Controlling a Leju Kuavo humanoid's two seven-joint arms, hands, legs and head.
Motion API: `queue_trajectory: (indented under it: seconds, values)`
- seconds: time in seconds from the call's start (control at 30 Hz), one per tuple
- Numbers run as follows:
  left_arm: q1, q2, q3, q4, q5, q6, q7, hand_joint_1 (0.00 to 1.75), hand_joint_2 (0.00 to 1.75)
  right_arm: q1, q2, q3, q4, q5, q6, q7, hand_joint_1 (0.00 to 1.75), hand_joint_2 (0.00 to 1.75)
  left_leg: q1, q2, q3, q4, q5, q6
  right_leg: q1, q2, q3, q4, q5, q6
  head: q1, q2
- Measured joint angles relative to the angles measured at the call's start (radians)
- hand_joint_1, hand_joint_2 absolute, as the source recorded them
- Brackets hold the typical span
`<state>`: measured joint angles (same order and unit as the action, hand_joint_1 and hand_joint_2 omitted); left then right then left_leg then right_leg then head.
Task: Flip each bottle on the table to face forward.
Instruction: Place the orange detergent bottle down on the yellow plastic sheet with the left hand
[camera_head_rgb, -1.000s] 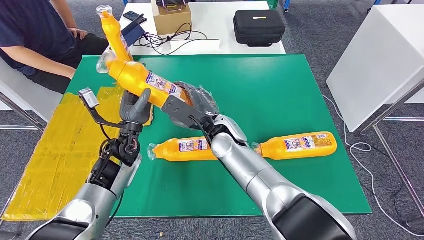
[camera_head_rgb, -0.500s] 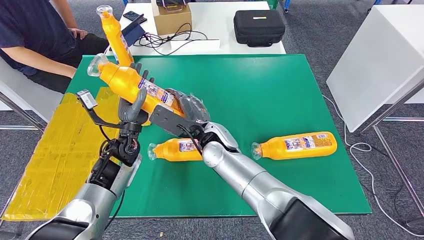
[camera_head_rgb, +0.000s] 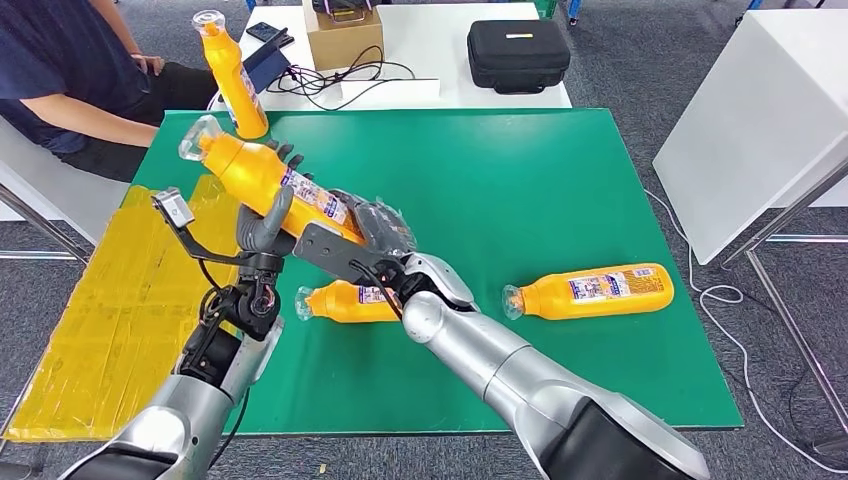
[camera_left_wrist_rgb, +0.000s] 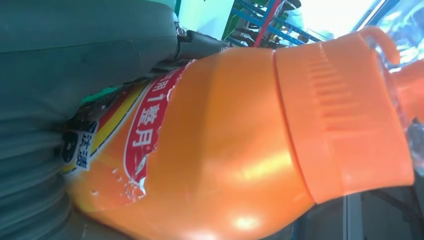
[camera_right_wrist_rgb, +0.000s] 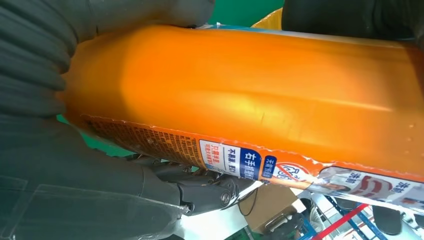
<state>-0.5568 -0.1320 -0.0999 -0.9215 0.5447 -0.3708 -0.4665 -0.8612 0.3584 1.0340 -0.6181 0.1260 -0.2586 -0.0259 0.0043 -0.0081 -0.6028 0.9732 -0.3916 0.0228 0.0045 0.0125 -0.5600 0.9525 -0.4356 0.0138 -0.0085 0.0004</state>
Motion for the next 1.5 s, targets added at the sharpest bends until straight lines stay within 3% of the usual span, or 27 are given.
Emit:
queue_trajectory:
  seconds: [0.23, 0.27, 0.3, 0.37, 0.4, 0.43, 0.63, 0.73, 0.8, 0.93, 1.1, 1.2, 1.33, 1.5]
  values:
    - [0.013, 0.0, 0.0, -0.022, -0.016, 0.01, -0.009, 1.75, 1.75, 0.0, -0.001, 0.006, 0.014, -0.002, 0.0, -0.026, 1.75, 1.75, 0.0, 0.0, 0.0, 0.0, 0.0, 0.0, 0.0, 0.0, 0.0, 0.0, 0.0, 0.0, 0.0, 0.0]
    - [0.013, 0.0, 0.0, -0.023, -0.017, 0.012, -0.01, 1.75, 1.75, 0.0, -0.001, 0.006, 0.016, -0.002, 0.0, -0.028, 1.66, 1.75, 0.0, 0.0, 0.0, 0.0, 0.0, 0.0, 0.0, 0.0, 0.0, 0.0, 0.0, 0.0, 0.0, 0.0]
    - [0.013, 0.0, 0.0, -0.025, -0.019, 0.014, -0.012, 1.75, 1.75, 0.0, -0.001, 0.006, 0.018, -0.001, 0.0, -0.029, 1.22, 1.75, 0.0, 0.0, 0.0, 0.0, 0.0, 0.0, 0.0, 0.0, 0.0, 0.0, 0.0, 0.0, 0.0, 0.0]
    - [0.014, 0.001, 0.0, -0.029, -0.038, 0.033, -0.024, 1.75, 1.75, 0.0, -0.001, 0.005, 0.022, 0.008, -0.002, -0.031, 0.35, 0.87, 0.0, 0.0, 0.0, 0.0, 0.0, 0.0, 0.0, 0.0, 0.0, 0.0, 0.0, 0.0, 0.0, 0.0]
    - [0.014, 0.002, 0.0, -0.032, -0.062, 0.056, -0.038, 1.75, 1.75, 0.0, -0.001, 0.005, 0.024, 0.017, -0.004, -0.031, 0.0, 0.44, 0.0, 0.0, 0.0, 0.0, 0.0, 0.0, 0.0, 0.0, 0.0, 0.0, 0.0, 0.0, 0.0, 0.0]
    - [0.013, 0.005, 0.0, -0.038, -0.101, 0.093, -0.057, 1.75, 1.75, -0.001, -0.001, 0.004, 0.027, 0.031, -0.007, -0.031, 0.0, 0.0, 0.0, 0.0, 0.0, 0.0, 0.0, 0.0, 0.0, 0.0, 0.0, 0.0, 0.0, 0.0, 0.0, 0.0]
    - [0.009, 0.033, 0.013, -0.062, -0.369, 0.392, -0.154, 1.75, 1.75, -0.008, -0.003, -0.058, 0.045, 0.133, 0.018, -0.037, 0.0, 0.0, 0.0, 0.0, 0.0, 0.0, 0.0, 0.0, 0.0, 0.0, 0.0, 0.0, 0.0, 0.0, 0.0, 0.0]
    - [0.0, 0.062, 0.02, -0.053, -0.537, 0.592, -0.179, 1.75, 1.75, -0.008, -0.02, -0.125, 0.021, 0.2, 0.05, -0.032, 0.0, 0.0, 0.001, -0.001, 0.0, 0.0, 0.0, 0.0, 0.001, 0.0, 0.0, 0.0, 0.0, 0.0, 0.0, 0.0]
    - [-0.009, 0.083, 0.028, -0.036, -0.617, 0.679, -0.196, 1.75, 1.75, -0.005, -0.04, -0.191, -0.029, 0.254, 0.092, -0.019, 0.0, 0.0, 0.001, -0.001, 0.0, 0.0, 0.001, -0.001, 0.001, -0.001, 0.0, 0.0, 0.0, 0.0, 0.0, 0.0]
    - [-0.02, 0.107, 0.044, -0.007, -0.651, 0.706, -0.211, 1.75, 1.75, 0.003, -0.067, -0.297, -0.11, 0.305, 0.134, -0.002, 0.0, 0.0, 0.001, 0.0, 0.0, 0.0, 0.001, -0.001, 0.001, 0.0, 0.0, 0.0, 0.0, 0.0, 0.0, 0.0]
    - [-0.025, 0.117, 0.048, 0.012, -0.666, 0.721, -0.213, 1.75, 1.75, 0.016, -0.077, -0.35, -0.156, 0.319, 0.138, -0.002, 0.0, 0.0, 0.0, 0.0, 0.0, 0.0, 0.0, -0.001, 0.0, -0.001, 0.0, 0.0, 0.0, 0.0, 0.0, 0.0]
    - [-0.027, 0.125, 0.048, 0.025, -0.743, 0.831, -0.211, 1.75, 1.75, 0.027, -0.086, -0.379, -0.188, 0.327, 0.135, -0.015, 0.0, 0.0, 0.0, 0.0, 0.0, 0.0, 0.0, -0.001, 0.0, 0.0, 0.0, 0.0, 0.0, 0.0, 0.0, 0.0]
    - [-0.032, 0.16, 0.075, 0.081, -1.023, 1.029, -0.212, 1.75, 1.75, 0.055, -0.137, -0.449, -0.316, 0.328, 0.185, -0.015, 0.0, 0.0, 0.001, -0.001, 0.0, 0.0, 0.0, -0.001, 0.001, -0.001, 0.0, 0.0, 0.0, 0.0, 0.0, 0.0]
    - [-0.04, 0.179, 0.218, 0.161, -1.513, 1.055, -0.147, 1.75, 1.75, 0.095, -0.185, -0.521, -0.426, 0.298, 0.268, -0.03, 0.0, 0.0, 0.0, 0.0, 0.0, 0.0, 0.0, -0.001, 0.001, 0.0, 0.0, 0.0, 0.0, 0.0, 0.0, 0.0]
